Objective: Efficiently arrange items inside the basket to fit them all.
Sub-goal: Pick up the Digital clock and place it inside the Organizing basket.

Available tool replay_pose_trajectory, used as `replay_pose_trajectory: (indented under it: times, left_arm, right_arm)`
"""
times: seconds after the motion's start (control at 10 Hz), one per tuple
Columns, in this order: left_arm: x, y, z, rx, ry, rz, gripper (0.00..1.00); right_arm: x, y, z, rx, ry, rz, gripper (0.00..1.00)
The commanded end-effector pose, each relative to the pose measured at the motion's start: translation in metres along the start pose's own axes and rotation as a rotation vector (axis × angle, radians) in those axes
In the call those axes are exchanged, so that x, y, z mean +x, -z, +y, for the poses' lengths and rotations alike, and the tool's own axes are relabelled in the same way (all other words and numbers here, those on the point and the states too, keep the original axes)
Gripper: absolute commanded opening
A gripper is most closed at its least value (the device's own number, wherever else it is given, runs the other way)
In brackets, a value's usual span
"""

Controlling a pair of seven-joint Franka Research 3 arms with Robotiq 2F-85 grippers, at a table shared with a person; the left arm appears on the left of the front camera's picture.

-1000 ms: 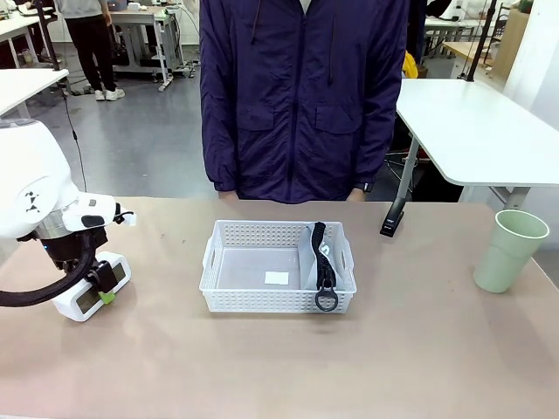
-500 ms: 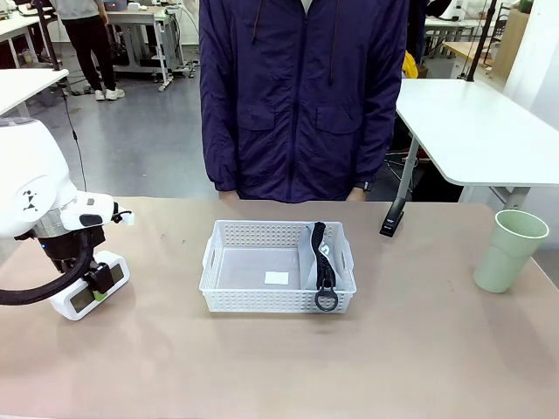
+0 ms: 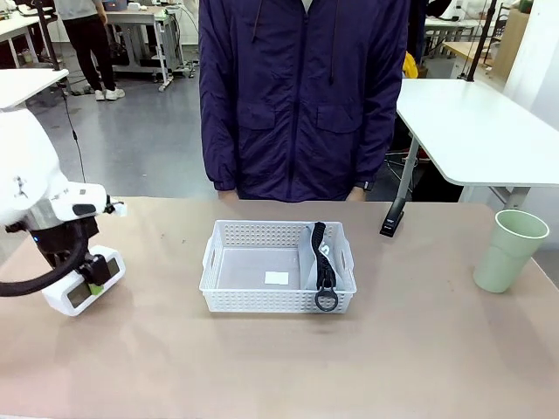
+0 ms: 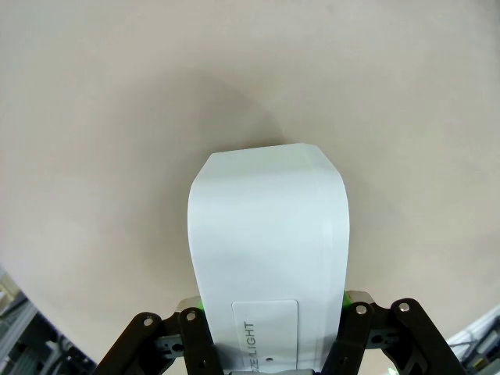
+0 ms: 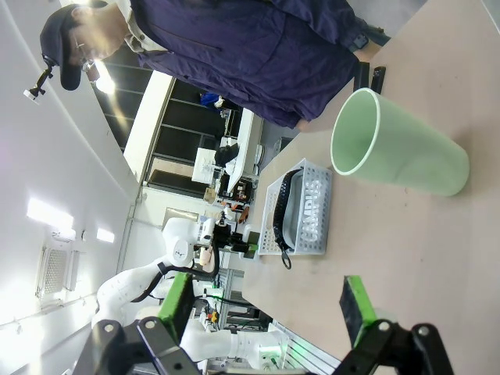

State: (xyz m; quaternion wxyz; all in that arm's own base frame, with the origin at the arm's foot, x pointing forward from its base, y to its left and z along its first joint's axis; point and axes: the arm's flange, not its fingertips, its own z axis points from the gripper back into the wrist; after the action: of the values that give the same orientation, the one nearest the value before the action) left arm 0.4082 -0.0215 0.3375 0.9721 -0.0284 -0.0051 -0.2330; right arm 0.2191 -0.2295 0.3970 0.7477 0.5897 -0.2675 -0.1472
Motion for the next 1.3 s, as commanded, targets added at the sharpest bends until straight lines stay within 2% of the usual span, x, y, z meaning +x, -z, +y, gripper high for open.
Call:
replay_pose_trajectory:
  times: [0.0, 0.1, 0.4, 0.6, 0.7, 0.8, 1.1, 1.2]
  left_arm:
    - [-0.016, -0.077, -0.006, -0.082, -0.076, -0.026, 0.0]
    - [-0.024, -0.114, -0.011, -0.062, -0.14, -0.077, 0.0]
    - [-0.037, -0.194, -0.024, -0.092, -0.192, -0.154, 0.0]
    - [-0.054, -0.225, -0.024, -0.134, -0.207, -0.239, 0.0]
    - [-0.055, -0.225, -0.019, -0.162, -0.256, -0.242, 0.0]
    - [-0.05, -0.226, -0.028, -0.095, -0.193, -0.209, 0.43]
    - [-0.05, -0.226, -0.028, -0.095, -0.193, -0.209, 0.43]
    - [-0.051, -0.226, -0.027, -0.111, -0.205, -0.214, 0.52]
  right_arm:
    - [-0.001, -0.002, -0.001, 0.017, -0.024, -0.003, 1.0]
    - [-0.001, -0.002, -0.001, 0.017, -0.024, -0.003, 1.0]
    - [-0.001, -0.002, -0.001, 0.017, -0.024, -0.003, 1.0]
    - [-0.001, -0.002, -0.001, 0.017, -0.024, -0.003, 1.0]
    - [-0.001, -0.002, -0.001, 0.017, -0.024, -0.003, 1.0]
    - [-0.001, -0.002, -0.001, 0.017, -0.024, -0.003, 1.0]
    - [-0.001, -0.002, -0.001, 0.017, -0.024, -0.003, 1.0]
    - [-0.001, -0.002, -0.001, 0.017, -0.024, -0.003, 1.0]
